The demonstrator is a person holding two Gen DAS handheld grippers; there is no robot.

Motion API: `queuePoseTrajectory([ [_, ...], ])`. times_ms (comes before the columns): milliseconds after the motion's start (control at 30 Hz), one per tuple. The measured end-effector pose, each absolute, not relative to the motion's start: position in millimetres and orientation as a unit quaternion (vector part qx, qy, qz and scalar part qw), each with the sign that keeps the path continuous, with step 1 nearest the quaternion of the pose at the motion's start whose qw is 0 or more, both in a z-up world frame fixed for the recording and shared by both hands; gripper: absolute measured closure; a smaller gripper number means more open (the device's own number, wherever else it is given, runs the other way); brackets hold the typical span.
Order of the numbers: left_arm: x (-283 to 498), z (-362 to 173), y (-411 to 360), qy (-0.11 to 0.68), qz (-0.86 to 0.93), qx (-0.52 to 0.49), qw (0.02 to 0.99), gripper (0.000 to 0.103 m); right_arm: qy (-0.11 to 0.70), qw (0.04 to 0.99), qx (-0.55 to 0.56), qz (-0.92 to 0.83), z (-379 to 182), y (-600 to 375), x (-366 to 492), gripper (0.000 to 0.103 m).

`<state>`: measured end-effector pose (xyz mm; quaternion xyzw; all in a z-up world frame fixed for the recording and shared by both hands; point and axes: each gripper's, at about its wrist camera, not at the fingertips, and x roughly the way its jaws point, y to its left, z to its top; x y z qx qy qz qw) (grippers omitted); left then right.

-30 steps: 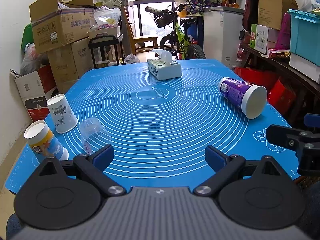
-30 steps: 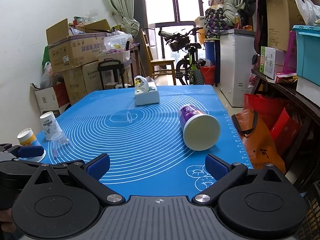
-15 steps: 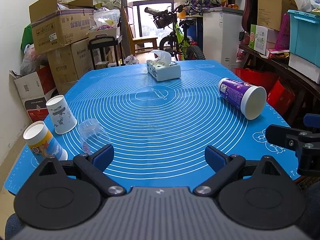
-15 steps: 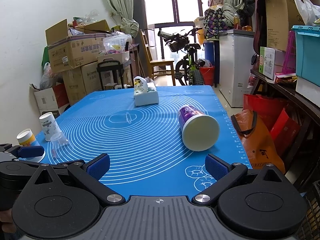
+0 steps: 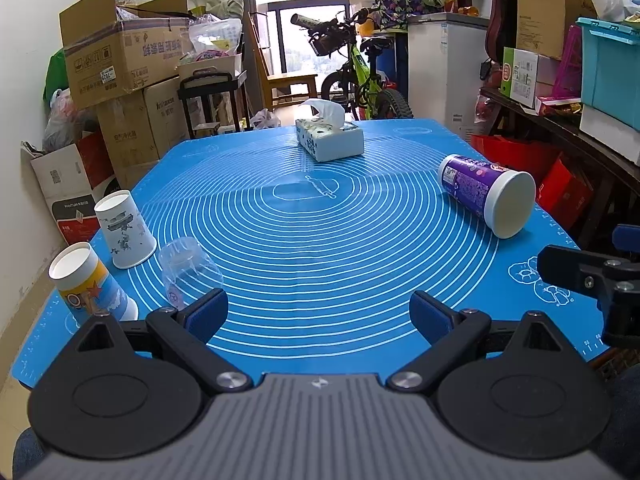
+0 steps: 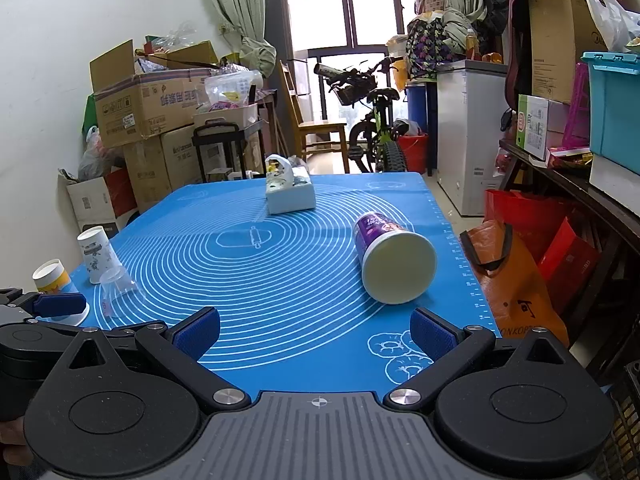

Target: Flip cup upside down

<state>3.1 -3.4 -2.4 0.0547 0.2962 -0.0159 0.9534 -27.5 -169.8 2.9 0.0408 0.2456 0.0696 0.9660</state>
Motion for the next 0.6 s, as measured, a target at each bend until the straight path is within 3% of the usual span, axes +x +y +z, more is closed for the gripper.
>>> queuePoseTrajectory([
  [600,3.1,-2.9,-4.0,0.297,-0.015,0.056,0.953,0.007,0.245,0.966,0.042,0.069,3.4,-169.7,-27.4,0.002],
])
